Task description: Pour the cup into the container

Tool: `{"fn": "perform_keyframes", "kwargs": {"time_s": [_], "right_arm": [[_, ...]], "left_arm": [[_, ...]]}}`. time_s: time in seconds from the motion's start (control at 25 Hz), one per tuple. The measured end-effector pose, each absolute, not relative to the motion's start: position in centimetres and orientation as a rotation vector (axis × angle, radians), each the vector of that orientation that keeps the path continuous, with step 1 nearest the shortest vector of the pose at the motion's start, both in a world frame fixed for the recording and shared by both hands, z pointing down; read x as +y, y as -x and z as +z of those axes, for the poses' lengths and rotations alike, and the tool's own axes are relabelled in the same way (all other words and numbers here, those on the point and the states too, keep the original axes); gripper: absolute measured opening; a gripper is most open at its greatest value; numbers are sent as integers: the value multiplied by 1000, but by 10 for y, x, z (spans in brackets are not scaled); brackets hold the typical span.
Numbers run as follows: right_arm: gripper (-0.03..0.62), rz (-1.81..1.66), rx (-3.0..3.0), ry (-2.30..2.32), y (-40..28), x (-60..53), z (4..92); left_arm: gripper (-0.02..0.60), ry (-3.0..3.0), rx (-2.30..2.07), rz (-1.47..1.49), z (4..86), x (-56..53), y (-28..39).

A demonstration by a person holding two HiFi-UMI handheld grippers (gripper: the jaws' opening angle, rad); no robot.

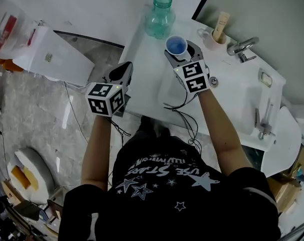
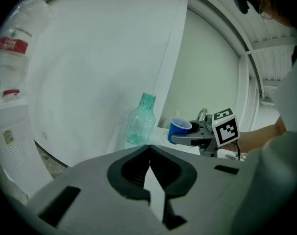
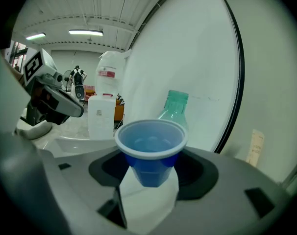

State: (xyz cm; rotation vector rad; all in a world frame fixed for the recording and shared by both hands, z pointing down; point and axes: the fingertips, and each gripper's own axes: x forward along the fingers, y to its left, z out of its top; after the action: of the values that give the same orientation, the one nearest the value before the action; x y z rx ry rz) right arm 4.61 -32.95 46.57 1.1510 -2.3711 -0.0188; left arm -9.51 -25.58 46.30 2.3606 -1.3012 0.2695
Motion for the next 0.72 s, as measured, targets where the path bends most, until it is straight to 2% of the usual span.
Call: {"fn": "perform_keyframes", "kwargs": {"time_s": [0.72], "right_arm": [[281, 139, -2433, -1120, -20, -328, 540]], "left_arm": [[11, -2294, -1205, 323, 513, -271, 103]]}}
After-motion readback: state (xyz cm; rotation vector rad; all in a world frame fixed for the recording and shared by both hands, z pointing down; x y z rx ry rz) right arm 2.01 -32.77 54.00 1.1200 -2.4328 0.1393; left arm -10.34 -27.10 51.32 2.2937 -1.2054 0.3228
